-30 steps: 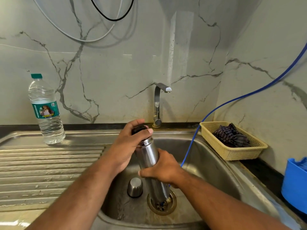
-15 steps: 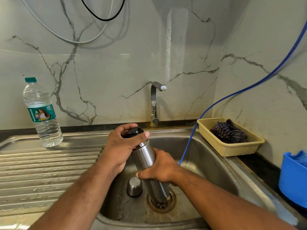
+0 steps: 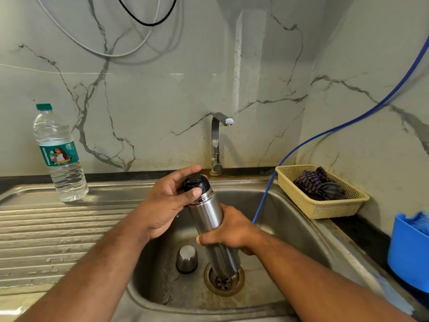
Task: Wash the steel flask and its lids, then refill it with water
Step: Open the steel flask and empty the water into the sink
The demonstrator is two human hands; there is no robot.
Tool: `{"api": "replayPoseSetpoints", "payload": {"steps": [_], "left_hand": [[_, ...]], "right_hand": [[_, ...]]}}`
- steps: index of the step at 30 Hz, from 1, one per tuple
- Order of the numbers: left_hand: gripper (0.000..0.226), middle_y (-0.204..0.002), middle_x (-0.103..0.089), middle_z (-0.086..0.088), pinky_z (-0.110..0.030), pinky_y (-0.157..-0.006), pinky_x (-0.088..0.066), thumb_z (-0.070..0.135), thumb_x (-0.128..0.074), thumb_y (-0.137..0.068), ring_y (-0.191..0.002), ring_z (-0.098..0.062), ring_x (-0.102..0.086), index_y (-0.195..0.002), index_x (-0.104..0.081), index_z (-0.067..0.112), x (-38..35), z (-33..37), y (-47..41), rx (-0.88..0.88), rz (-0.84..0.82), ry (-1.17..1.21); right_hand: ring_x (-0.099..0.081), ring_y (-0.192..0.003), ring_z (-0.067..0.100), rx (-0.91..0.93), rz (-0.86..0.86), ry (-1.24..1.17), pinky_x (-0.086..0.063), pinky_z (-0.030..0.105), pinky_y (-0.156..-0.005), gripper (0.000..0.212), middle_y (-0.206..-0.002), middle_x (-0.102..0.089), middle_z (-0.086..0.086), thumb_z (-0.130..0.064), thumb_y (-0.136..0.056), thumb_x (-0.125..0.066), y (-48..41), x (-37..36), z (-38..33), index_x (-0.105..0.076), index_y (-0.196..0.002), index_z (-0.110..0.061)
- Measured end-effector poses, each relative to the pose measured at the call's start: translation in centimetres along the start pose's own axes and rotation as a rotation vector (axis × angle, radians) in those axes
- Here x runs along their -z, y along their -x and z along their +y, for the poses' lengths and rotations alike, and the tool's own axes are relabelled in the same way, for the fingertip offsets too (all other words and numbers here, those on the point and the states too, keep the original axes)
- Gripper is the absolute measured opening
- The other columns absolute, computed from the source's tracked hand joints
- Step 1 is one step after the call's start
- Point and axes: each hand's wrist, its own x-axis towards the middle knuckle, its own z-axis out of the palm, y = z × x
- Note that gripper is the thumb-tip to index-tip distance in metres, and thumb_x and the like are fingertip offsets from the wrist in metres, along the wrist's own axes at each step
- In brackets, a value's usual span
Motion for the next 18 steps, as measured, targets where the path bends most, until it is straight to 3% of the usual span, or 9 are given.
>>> {"api": "replayPoseSetpoints", "payload": {"steps": [5,8,11,15,18], "left_hand": [[0.073,-0.122,-0.068,-0.003,-0.037,-0.094,-0.057,0.024,-0.098,-0.054,-0.115,-0.022,-0.065,-0.121,-0.071,0.024,-1.2,-0.1,-0.1,0.046,0.238,-0.046],[0.06,-0.114,-0.066,-0.002,-0.029,-0.078,-0.056,0.023,-0.093,-0.063,-0.104,-0.018,-0.065,-0.117,-0.067,0.02,-2.5,0.1,0.2,0.03,0.391,-0.09],[0.054,-0.111,-0.065,-0.002,-0.026,-0.073,-0.053,0.023,-0.09,-0.072,-0.098,-0.015,-0.064,-0.118,-0.063,0.018,-3.5,-0.1,0.2,0.014,0.49,-0.108],[0.063,-0.122,-0.067,-0.005,-0.032,-0.086,-0.052,0.034,-0.085,-0.067,-0.114,-0.022,-0.064,-0.125,-0.063,0.025,-2.9,0.1,0.0,0.029,0.268,0.007],[0.059,-0.132,-0.068,-0.005,-0.036,-0.108,-0.046,0.019,-0.074,-0.078,-0.127,-0.02,-0.061,-0.136,-0.062,0.019,-1.2,0.4,-0.2,0.014,0.022,0.072]], "right_hand": [[-0.065,-0.101,0.013,0.041,0.026,0.091,-0.058,0.036,-0.092,0.077,-0.112,-0.066,-0.007,-0.038,-0.061,-0.094,0.1,-0.1,-0.3,-0.055,-0.127,-0.031],[-0.064,-0.098,0.009,0.076,0.019,0.147,-0.057,0.029,-0.086,0.077,-0.111,-0.065,-0.008,-0.036,-0.065,-0.092,0.3,-0.1,-0.6,-0.053,-0.131,-0.029],[-0.064,-0.098,0.01,0.078,-0.002,0.147,-0.058,0.029,-0.085,0.078,-0.112,-0.064,-0.007,-0.036,-0.066,-0.092,0.4,-0.4,-0.7,-0.053,-0.133,-0.028],[-0.066,-0.1,0.013,0.03,0.005,0.015,-0.06,0.038,-0.09,0.078,-0.111,-0.066,-0.006,-0.038,-0.06,-0.094,0.1,-0.5,-0.4,-0.056,-0.127,-0.031],[-0.069,-0.102,0.017,0.0,-0.043,-0.113,-0.059,0.044,-0.094,0.075,-0.109,-0.069,-0.003,-0.034,-0.057,-0.095,-0.1,-0.2,0.2,-0.058,-0.122,-0.031]]}}
